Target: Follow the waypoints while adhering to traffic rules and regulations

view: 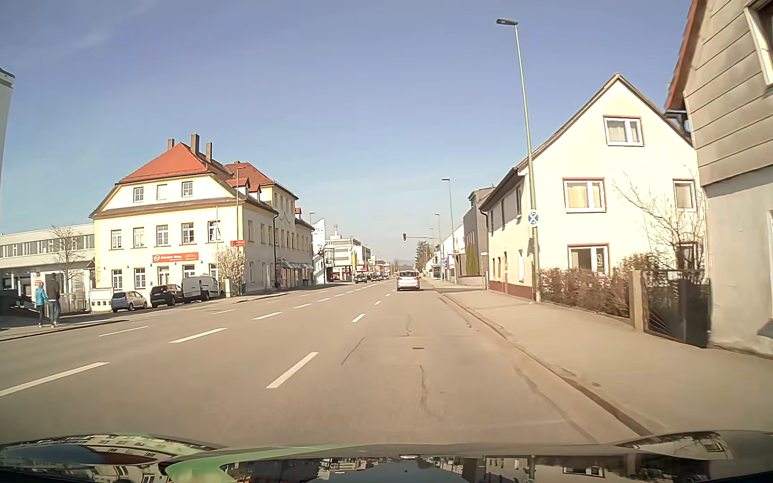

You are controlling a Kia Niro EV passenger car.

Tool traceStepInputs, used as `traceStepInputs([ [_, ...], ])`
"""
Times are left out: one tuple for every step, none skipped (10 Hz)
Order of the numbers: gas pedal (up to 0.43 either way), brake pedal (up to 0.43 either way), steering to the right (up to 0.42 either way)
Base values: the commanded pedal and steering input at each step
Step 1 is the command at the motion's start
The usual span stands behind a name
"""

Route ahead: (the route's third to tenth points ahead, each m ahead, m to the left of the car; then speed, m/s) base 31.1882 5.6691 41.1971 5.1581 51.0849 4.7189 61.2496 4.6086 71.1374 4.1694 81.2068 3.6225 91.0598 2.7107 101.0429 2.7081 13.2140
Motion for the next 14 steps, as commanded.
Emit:
traceStepInputs([
  [0.118, 0.0, -0.017],
  [0.118, 0.0, -0.021],
  [0.118, 0.0, -0.021],
  [0.118, 0.0, -0.022],
  [0.118, 0.0, -0.022],
  [0.118, 0.0, -0.022],
  [0.118, 0.0, -0.022],
  [0.118, 0.0, -0.022],
  [0.118, 0.0, -0.021],
  [0.118, 0.0, -0.019],
  [0.118, 0.0, -0.014],
  [0.118, 0.0, -0.011],
  [0.118, 0.0, -0.01],
  [0.118, 0.0, -0.008],
])
